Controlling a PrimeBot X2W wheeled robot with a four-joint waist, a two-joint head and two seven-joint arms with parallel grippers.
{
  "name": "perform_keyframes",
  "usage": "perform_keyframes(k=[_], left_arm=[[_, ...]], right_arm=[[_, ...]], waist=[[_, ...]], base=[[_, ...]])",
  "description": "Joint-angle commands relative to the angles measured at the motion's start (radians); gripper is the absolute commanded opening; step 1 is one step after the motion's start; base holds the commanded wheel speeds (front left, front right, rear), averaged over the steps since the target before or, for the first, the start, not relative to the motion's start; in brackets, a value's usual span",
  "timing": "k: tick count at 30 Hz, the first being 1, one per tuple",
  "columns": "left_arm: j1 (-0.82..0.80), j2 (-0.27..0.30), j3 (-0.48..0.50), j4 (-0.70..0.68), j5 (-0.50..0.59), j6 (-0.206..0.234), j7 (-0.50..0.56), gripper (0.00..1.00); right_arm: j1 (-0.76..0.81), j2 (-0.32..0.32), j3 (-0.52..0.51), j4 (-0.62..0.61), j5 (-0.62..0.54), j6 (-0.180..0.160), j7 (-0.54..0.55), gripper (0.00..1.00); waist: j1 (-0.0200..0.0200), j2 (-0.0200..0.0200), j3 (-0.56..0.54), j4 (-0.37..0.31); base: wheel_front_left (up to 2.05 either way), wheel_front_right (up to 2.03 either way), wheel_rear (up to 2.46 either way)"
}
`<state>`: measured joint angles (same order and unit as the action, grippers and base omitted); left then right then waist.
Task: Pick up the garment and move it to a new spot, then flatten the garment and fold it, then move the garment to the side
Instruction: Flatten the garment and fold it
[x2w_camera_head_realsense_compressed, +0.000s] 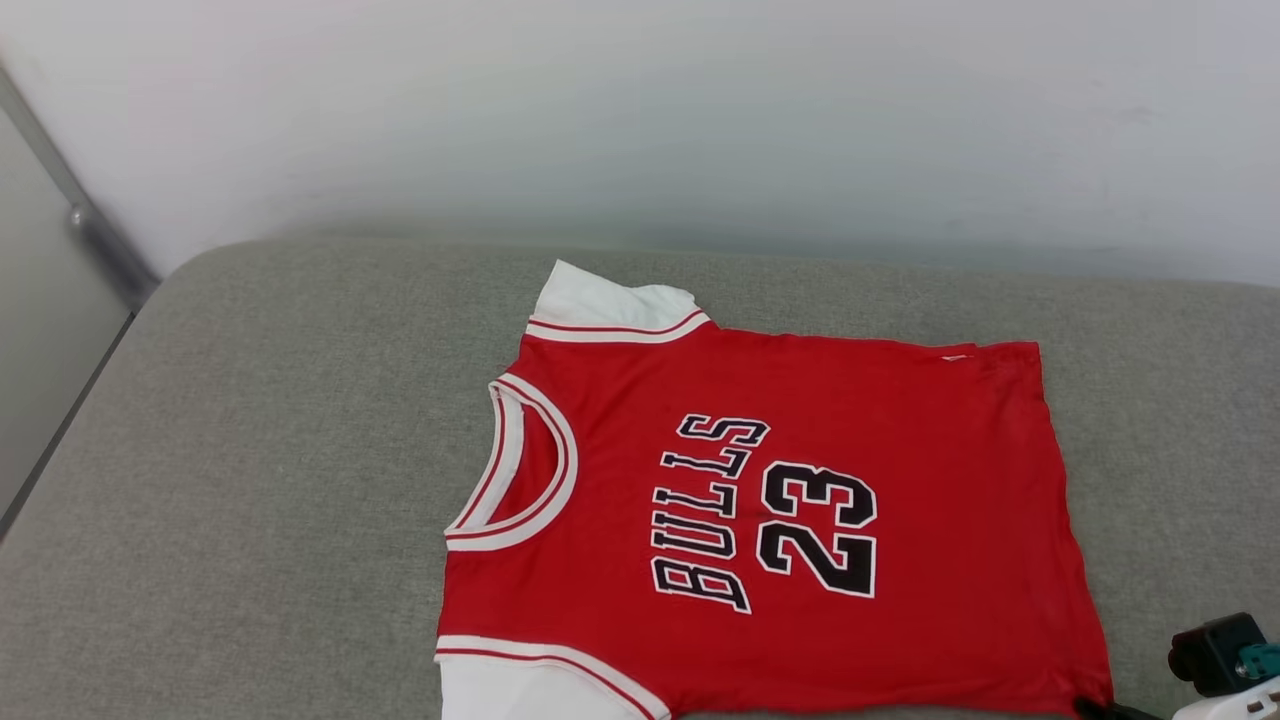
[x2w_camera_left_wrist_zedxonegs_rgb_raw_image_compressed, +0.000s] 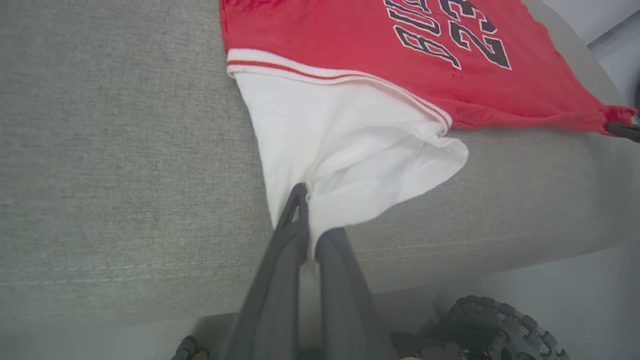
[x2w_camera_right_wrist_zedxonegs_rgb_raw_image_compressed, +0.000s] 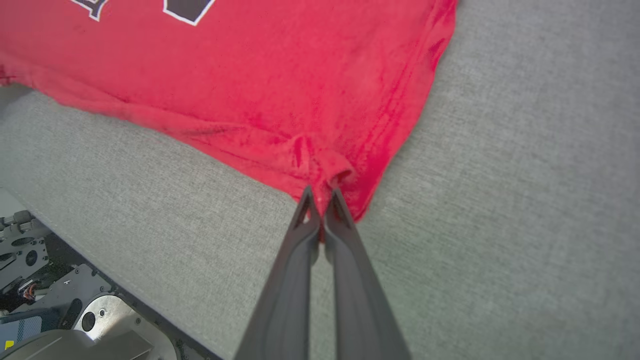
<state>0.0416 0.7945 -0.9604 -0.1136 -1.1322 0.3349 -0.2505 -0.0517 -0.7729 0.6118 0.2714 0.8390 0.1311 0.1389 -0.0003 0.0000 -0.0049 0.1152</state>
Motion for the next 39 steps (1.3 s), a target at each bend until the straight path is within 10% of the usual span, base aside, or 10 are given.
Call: perform_keyframes(k=[1,15,39], left_arm=[[0.004,-0.005,0.008,-0.001,0.003,0.003,-0.007,0.00],[-0.262,0.007,0.039,0.078,0.152,-0.088,0.030,0.00],[-0.686,-0.051,0.074,0.384,0.225,-0.276,0.142,0.00]], right_arm=[[0.022,0.010,-0.015,-0.007,-0.007,-0.001,0.005,0.00],[-0.018,0.072,-0.219,-0.093,-0.077,-0.001,0.060,0.00],[-0.235,0.122,-0.205,-0.098,-0.118,-0.001,0.094,0.00]], waist=[[0.0003,0.0000,0.001,-0.002],[0.0003,0.0000,0.067,-0.017],[0.0003,0.0000,0.344,-0.082]], base=[[0.00,0.00,0.00],[0.00,0.00,0.00],[0.00,0.00,0.00]])
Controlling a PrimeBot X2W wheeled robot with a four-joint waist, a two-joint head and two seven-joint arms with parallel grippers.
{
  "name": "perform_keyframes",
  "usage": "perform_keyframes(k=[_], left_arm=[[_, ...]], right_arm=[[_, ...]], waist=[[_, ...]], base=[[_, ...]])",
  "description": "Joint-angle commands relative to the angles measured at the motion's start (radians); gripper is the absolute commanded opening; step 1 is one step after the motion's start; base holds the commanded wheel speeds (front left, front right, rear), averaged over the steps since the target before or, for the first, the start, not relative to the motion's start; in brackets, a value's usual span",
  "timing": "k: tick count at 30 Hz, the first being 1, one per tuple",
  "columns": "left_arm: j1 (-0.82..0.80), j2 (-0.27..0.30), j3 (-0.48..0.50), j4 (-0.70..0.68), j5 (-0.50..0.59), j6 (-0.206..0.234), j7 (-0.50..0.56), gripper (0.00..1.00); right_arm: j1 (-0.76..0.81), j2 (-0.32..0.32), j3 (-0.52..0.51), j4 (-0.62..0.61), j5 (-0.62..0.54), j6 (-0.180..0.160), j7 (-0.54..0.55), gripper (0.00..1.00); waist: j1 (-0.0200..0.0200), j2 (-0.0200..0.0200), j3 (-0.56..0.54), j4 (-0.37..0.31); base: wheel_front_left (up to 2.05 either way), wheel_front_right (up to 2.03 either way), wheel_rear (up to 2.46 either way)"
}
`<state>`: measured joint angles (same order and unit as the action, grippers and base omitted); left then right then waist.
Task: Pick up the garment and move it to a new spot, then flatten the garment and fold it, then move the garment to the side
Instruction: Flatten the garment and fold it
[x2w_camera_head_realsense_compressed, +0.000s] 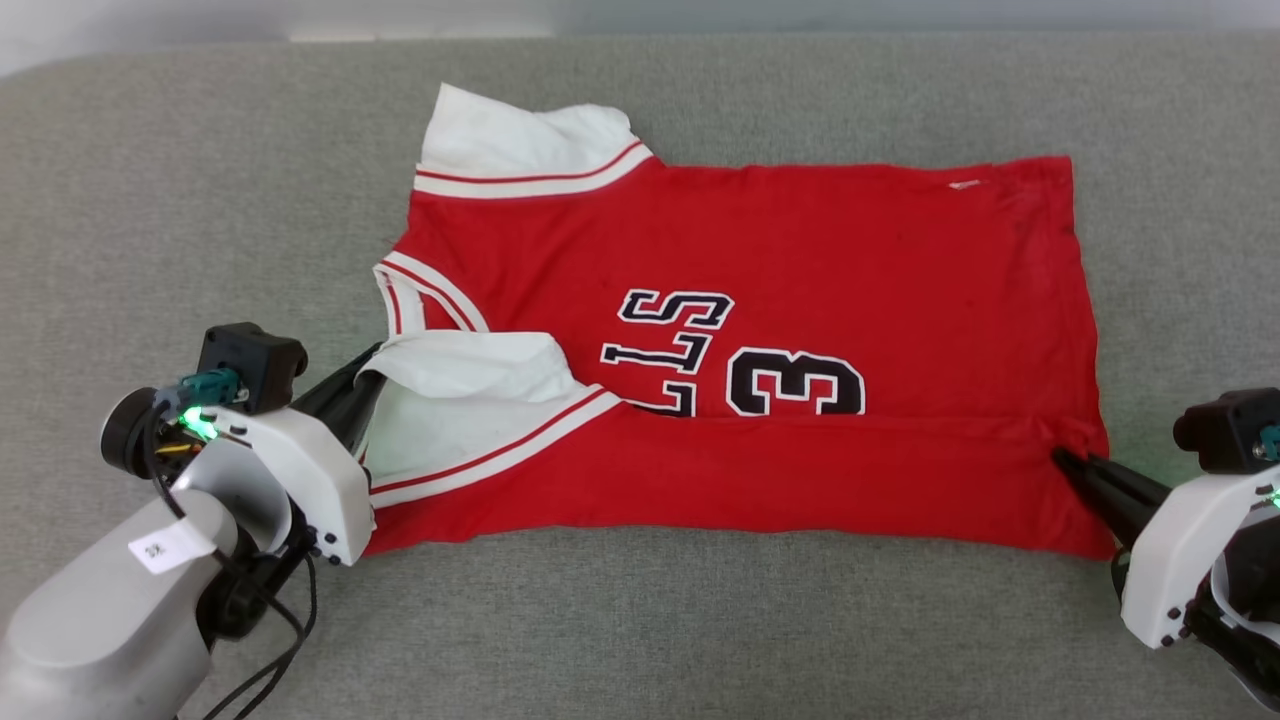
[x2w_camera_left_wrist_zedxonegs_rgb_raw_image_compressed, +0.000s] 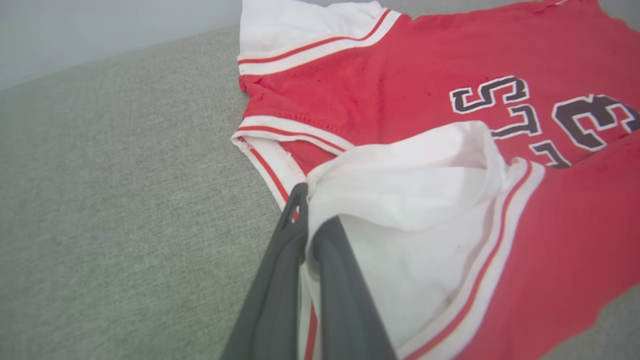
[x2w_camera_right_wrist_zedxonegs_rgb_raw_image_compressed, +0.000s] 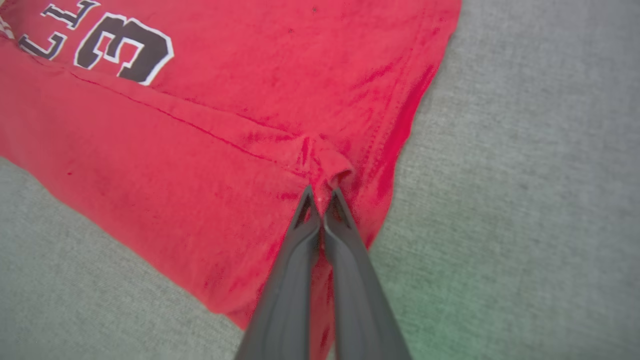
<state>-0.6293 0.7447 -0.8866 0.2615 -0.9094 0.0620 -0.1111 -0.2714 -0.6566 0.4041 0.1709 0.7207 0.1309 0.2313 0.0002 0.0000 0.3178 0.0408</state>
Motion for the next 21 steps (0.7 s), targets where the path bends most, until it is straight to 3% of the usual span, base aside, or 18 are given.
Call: perform_keyframes(k=[1,15,16,17,18,21], left_arm=[[-0.022,-0.010,-0.005,0.031,0.000,-0.014,0.010,0.00],[-0.052,-0.139,-0.058,0.356,-0.037,-0.140,0.037,0.00],[-0.057,-0.141,-0.057,0.367,-0.042,-0.141,0.039,0.31],[-0.065,-0.137,-0.057,0.376,-0.037,-0.144,0.038,1.00],[-0.075,-0.136,-0.053,0.379,-0.038,-0.148,0.031,1.00],[-0.108,-0.127,-0.048,0.371,-0.036,-0.156,0.029,1.00]], right_arm=[[-0.024,0.006,0.008,0.005,-0.001,0.000,0.002,0.00],[-0.078,0.003,0.071,0.057,0.019,0.000,-0.020,0.00],[-0.079,0.003,0.070,0.058,0.021,0.000,-0.025,0.00],[-0.078,0.003,0.070,0.057,0.025,0.000,-0.028,0.29],[-0.078,0.003,0.065,0.056,0.025,0.000,-0.035,1.00],[-0.068,0.001,0.054,0.049,0.029,0.000,-0.046,1.00]], waist=[[-0.0002,0.0000,0.029,-0.009],[-0.0002,0.0000,0.034,-0.017],[-0.0002,0.0000,0.026,-0.015],[-0.0002,0.0000,0.016,-0.013],[-0.0002,0.0000,0.006,-0.010],[-0.0002,0.0000,-0.029,0.002]], base=[[0.00,0.00,0.00],[0.00,0.00,0.00],[0.00,0.00,0.00],[0.00,0.00,0.00],[0.00,0.00,0.00],[0.00,0.00,0.00]])
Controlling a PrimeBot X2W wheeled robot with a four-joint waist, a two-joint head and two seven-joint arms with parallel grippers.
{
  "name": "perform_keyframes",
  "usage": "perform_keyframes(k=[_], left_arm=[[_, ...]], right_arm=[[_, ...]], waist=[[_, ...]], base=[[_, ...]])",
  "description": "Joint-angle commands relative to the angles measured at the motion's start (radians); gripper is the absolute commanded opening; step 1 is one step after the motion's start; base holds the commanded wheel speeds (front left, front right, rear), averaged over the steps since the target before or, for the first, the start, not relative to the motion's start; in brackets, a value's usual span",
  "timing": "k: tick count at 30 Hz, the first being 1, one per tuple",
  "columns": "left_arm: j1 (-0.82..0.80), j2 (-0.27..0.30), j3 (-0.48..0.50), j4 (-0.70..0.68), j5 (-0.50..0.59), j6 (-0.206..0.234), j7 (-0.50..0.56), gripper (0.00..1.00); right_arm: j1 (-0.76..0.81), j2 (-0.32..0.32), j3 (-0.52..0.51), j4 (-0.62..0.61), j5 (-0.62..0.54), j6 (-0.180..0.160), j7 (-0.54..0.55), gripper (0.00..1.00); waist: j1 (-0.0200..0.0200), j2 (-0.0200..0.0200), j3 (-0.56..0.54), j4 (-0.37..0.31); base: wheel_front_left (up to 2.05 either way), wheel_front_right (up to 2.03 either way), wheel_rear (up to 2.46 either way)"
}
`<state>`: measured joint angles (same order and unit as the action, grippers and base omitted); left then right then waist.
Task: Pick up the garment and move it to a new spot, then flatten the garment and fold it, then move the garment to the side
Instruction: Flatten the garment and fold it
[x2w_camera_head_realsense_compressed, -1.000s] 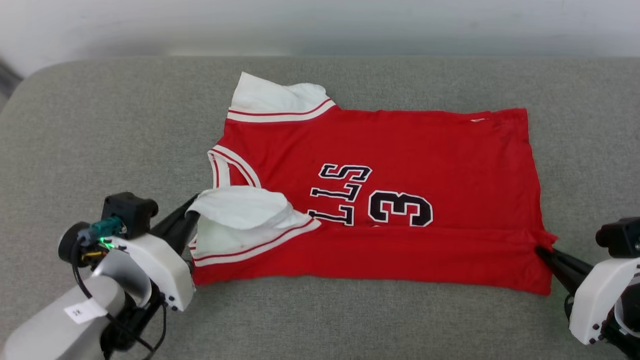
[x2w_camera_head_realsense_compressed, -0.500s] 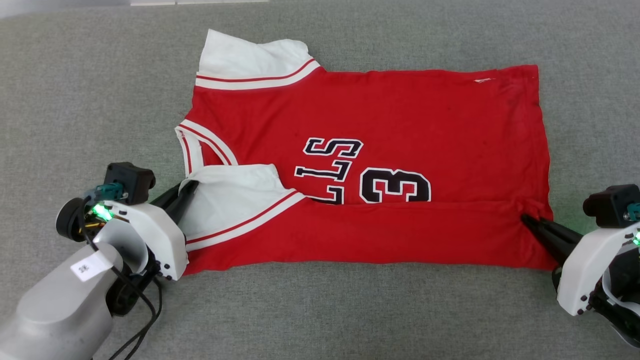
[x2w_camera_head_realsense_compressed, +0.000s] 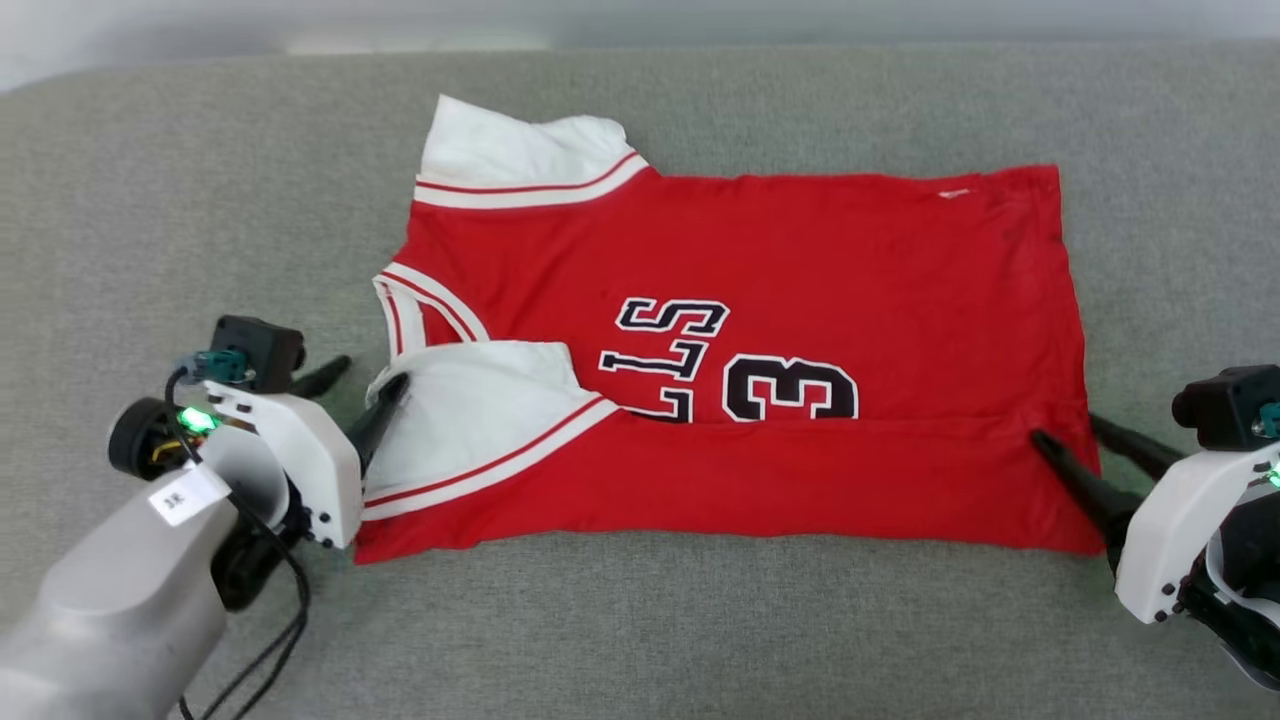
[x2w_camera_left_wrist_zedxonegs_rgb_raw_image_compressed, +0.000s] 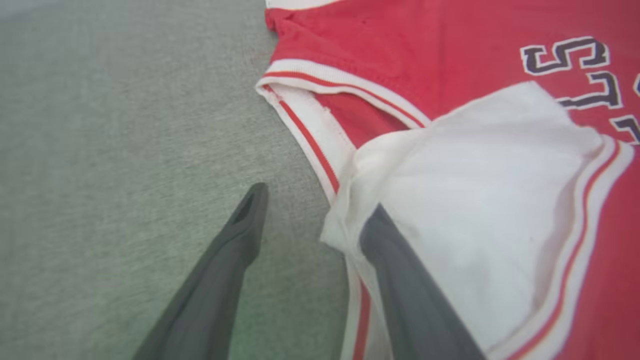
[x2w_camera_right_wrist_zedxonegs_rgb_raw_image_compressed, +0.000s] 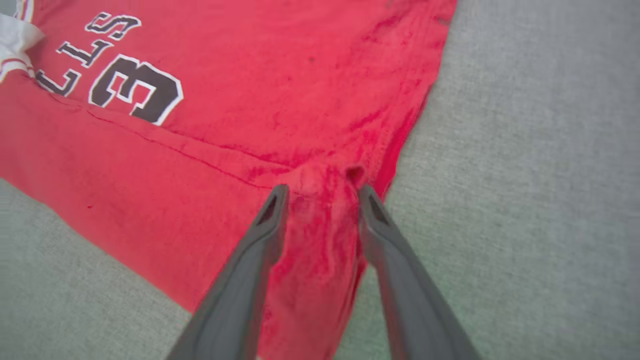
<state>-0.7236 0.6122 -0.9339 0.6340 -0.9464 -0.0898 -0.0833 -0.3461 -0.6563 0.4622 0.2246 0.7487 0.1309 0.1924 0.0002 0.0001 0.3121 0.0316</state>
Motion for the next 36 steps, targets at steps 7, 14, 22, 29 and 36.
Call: perform_keyframes(k=[7,14,22,29,36], left_arm=[[-0.095,0.075,-0.015,-0.084,-0.008,-0.019,0.141,1.00],[-0.168,0.135,-0.049,-0.211,-0.081,-0.028,0.437,1.00],[-0.189,0.148,-0.100,-0.278,-0.182,-0.013,0.736,1.00],[-0.138,0.137,-0.145,-0.251,-0.213,0.004,0.828,1.00],[-0.075,0.119,-0.183,-0.180,-0.225,-0.002,0.841,1.00]], right_arm=[[0.034,-0.026,-0.041,-0.053,0.004,0.000,0.002,1.00],[0.068,-0.022,-0.086,-0.089,-0.013,0.000,0.028,1.00],[0.089,0.009,-0.112,-0.123,-0.034,0.000,0.063,1.00],[0.096,0.033,-0.112,-0.142,-0.055,0.000,0.088,1.00],[0.090,0.049,-0.105,-0.148,-0.063,0.000,0.099,1.00]], waist=[[-0.0002,-0.0001,-0.091,0.036],[-0.0002,-0.0001,-0.110,0.051],[-0.0002,-0.0001,-0.100,0.039],[-0.0002,-0.0001,-0.074,0.007],[-0.0002,-0.0001,-0.052,-0.015]], base=[[0.00,0.00,0.00],[0.00,0.00,0.00],[0.00,0.00,0.00],[0.00,0.00,0.00],[0.00,0.00,0.00]])
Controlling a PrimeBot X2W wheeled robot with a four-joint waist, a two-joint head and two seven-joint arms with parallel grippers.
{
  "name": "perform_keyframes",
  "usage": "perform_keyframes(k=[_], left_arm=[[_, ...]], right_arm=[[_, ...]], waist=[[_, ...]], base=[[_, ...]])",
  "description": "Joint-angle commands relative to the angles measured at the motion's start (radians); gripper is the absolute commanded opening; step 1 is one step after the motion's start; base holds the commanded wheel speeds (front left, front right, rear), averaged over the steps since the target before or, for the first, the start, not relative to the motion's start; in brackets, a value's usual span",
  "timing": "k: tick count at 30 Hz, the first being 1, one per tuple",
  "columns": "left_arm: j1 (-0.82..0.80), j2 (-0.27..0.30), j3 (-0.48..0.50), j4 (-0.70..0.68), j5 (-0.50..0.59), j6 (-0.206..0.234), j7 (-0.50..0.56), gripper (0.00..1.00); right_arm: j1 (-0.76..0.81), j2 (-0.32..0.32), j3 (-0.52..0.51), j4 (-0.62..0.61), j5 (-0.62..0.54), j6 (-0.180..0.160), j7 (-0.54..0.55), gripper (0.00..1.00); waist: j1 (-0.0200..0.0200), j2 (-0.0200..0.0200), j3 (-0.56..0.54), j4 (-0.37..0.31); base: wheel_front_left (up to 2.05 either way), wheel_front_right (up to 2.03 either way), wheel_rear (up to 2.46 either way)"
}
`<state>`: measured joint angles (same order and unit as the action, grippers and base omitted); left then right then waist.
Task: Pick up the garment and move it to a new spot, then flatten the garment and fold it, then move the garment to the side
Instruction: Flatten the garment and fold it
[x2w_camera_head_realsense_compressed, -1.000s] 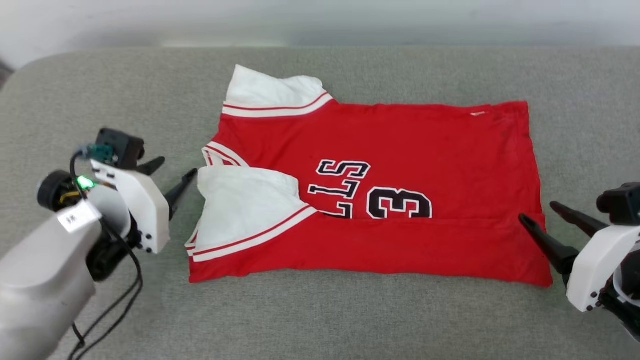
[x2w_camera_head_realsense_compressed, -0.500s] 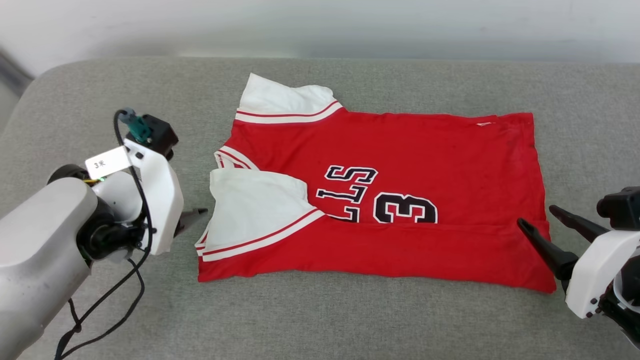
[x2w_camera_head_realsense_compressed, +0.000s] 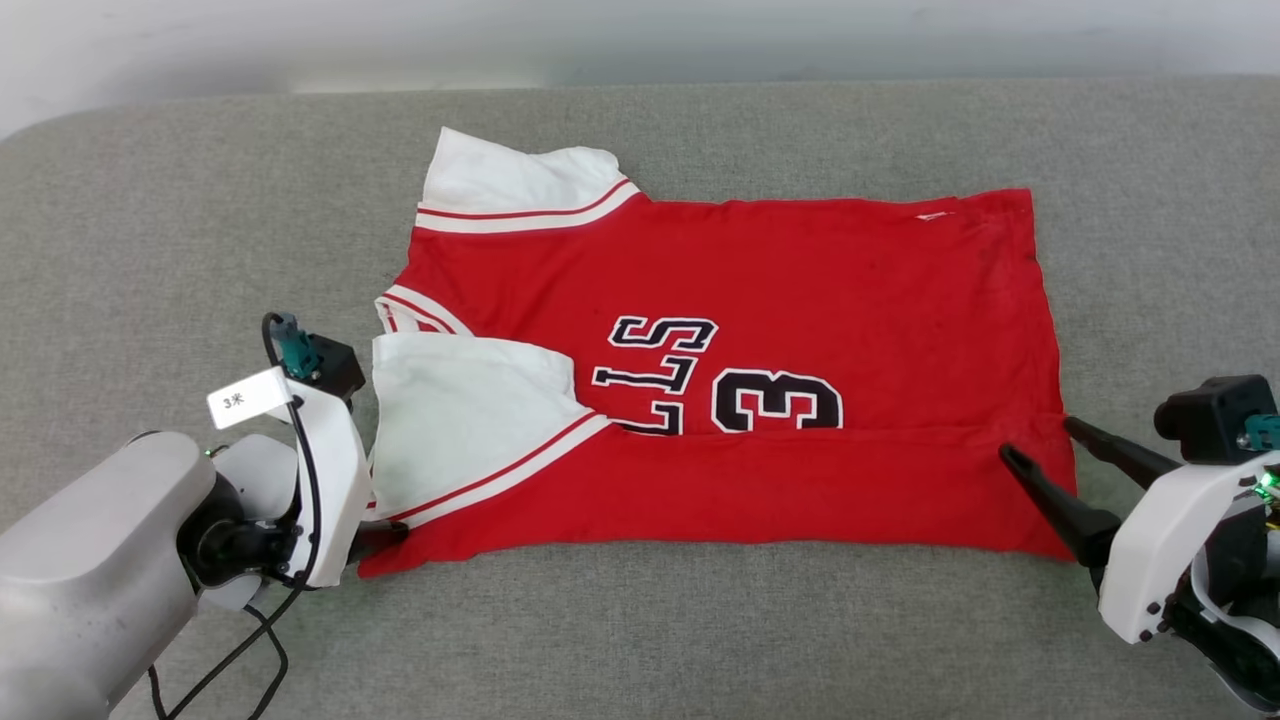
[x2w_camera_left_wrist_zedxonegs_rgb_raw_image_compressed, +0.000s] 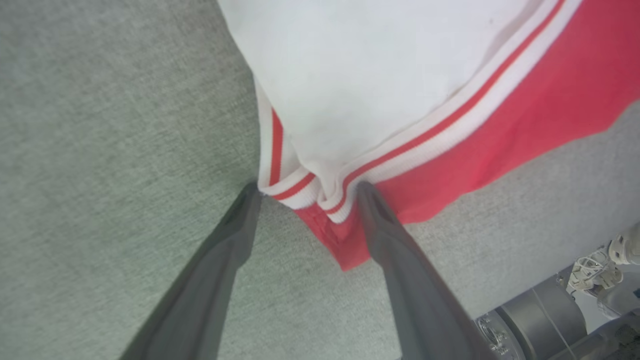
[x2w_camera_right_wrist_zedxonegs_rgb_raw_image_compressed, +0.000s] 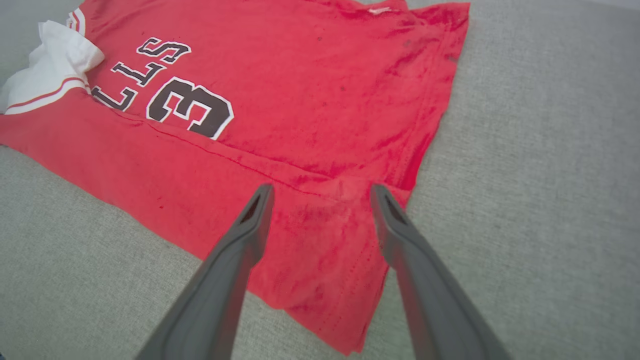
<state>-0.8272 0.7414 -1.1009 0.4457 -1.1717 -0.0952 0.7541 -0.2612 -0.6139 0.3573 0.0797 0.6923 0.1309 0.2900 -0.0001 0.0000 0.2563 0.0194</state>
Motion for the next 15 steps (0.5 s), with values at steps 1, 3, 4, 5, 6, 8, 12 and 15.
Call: perform_keyframes(k=[1,3,4,5,6,8,12,15], left_arm=[[0.042,-0.016,-0.022,0.021,-0.002,0.002,0.003,1.00],[0.065,-0.030,-0.032,0.039,-0.006,-0.005,-0.005,1.00],[0.073,-0.035,-0.037,0.047,-0.008,-0.006,-0.008,1.00],[0.084,-0.050,-0.047,0.061,-0.015,-0.015,-0.011,0.37],[0.083,-0.053,-0.049,0.064,-0.015,-0.018,-0.015,0.00],[0.073,-0.053,-0.046,0.060,-0.017,-0.025,-0.025,0.00],[0.037,-0.027,-0.032,0.037,-0.005,-0.030,-0.052,0.00],[0.016,-0.009,-0.025,0.011,-0.001,-0.032,-0.073,0.00]], right_arm=[[0.001,0.007,0.002,-0.004,-0.007,0.000,0.002,1.00],[-0.007,0.008,0.001,-0.004,-0.007,0.000,0.004,1.00],[-0.011,0.007,0.000,-0.004,-0.006,0.000,0.005,1.00],[-0.027,-0.002,-0.001,-0.005,-0.004,0.000,0.010,1.00],[-0.034,-0.009,0.003,-0.008,-0.005,0.000,0.016,1.00],[-0.053,-0.025,0.009,-0.015,-0.008,0.000,0.030,1.00],[-0.098,-0.077,0.031,-0.035,0.002,0.000,0.100,1.00],[-0.134,-0.134,0.056,-0.047,0.015,0.000,0.205,1.00]], waist=[[0.0001,0.0000,0.007,-0.006],[0.0001,0.0000,0.011,-0.010],[0.0001,0.0000,0.012,-0.011],[0.0001,0.0000,0.012,-0.012],[0.0001,0.0000,0.010,-0.011],[0.0001,0.0000,0.002,-0.011],[0.0001,0.0000,-0.026,-0.005],[0.0001,0.0000,-0.049,0.000]], base=[[0.00,0.00,0.00],[0.00,0.00,0.00],[0.00,0.00,0.00],[0.00,0.00,0.00],[0.00,0.00,0.00],[0.00,0.00,0.00],[0.00,0.00,0.00],[0.00,0.00,0.00]])
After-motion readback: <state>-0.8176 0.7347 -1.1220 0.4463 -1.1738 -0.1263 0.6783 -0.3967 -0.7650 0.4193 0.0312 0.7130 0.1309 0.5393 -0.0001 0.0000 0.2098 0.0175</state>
